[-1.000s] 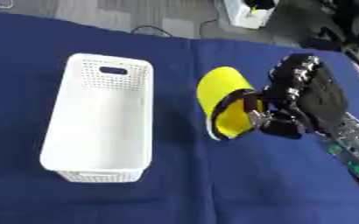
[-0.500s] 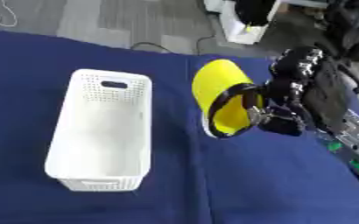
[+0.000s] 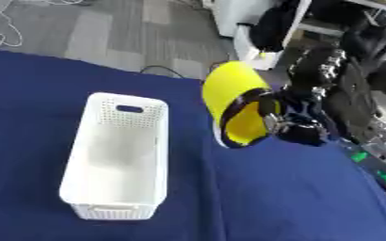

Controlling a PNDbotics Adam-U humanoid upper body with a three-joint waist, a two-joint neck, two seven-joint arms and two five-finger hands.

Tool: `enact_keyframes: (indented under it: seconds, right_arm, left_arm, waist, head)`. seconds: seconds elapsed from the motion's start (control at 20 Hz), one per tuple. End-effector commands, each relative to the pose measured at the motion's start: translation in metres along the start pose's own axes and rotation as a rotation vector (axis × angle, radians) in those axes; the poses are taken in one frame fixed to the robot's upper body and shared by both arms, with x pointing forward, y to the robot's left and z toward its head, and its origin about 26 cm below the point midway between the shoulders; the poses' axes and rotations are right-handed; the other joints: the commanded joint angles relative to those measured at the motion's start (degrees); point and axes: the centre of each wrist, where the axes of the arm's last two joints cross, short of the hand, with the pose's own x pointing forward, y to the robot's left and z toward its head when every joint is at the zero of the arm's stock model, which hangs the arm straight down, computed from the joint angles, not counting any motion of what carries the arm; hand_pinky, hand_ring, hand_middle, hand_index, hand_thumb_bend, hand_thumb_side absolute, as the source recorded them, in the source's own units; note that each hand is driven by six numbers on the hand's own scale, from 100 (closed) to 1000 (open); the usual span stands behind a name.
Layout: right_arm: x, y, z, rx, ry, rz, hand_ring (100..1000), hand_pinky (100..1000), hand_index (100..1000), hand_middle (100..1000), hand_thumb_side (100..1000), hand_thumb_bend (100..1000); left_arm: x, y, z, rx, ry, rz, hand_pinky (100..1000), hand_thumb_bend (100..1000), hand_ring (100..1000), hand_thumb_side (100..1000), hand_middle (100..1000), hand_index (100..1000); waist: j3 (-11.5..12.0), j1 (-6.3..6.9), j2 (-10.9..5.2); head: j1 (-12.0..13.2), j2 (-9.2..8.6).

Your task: Pick up objects on the table and place them in the box.

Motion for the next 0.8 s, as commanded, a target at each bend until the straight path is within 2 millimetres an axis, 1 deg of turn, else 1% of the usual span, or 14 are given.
enact_keyframes:
  seconds: [0.05, 0.3, 0.65, 0.8]
  right_arm:
    - [-0.006, -0.004, -0.013, -0.034, -0.042, 0.007, 100, 100, 136, 100, 586, 100]
    - [-0.005, -0.002, -0.017, -0.046, -0.054, -0.008, 100, 100, 136, 100, 588, 100]
    - [-0.004, 0.0, -0.025, -0.069, -0.062, -0.064, 100, 100, 132, 100, 599, 100]
    - [-0.004, 0.0, -0.028, -0.072, -0.067, -0.081, 100, 100, 131, 100, 602, 100]
  left_arm:
    - [0.005, 0.005, -0.004, -0.005, -0.012, -0.01, 792, 100, 535, 816, 693, 807]
    - [0.005, 0.005, -0.006, -0.003, -0.014, -0.007, 792, 100, 536, 818, 693, 807]
    - [0.005, 0.003, -0.008, 0.014, -0.01, 0.013, 792, 100, 537, 821, 693, 806]
    - [0.005, 0.001, -0.011, 0.015, -0.017, 0.023, 792, 100, 538, 822, 693, 806]
  waist:
    - [0.23, -0.21, -1.5]
    - [1.05, -1.41, -1.91]
    - [0.82, -1.53, -2.38]
    - [1.0, -1.53, -2.41]
  head:
    - [-0.13, -1.05]
    - [-0.07, -1.23]
    - [0.15, -1.32]
    - [0.42, -1.68]
